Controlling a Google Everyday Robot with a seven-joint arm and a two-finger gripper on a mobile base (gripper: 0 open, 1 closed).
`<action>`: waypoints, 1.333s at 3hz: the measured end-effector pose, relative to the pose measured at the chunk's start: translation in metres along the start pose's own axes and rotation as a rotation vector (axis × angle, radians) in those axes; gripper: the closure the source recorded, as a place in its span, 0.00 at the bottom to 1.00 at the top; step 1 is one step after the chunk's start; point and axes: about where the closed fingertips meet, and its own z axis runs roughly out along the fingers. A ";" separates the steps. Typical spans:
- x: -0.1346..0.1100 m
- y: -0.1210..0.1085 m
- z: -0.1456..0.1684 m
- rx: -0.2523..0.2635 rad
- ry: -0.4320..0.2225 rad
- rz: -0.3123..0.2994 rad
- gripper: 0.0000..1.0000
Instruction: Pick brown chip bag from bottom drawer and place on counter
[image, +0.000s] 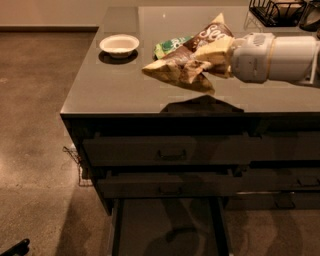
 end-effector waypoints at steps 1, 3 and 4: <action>0.035 0.009 0.035 0.038 0.055 0.052 1.00; 0.087 0.033 0.094 -0.003 0.146 0.146 0.50; 0.096 0.040 0.106 -0.036 0.159 0.168 0.27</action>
Offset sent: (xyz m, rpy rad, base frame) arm 0.1424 0.0208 -0.0229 0.1480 0.0555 -0.1836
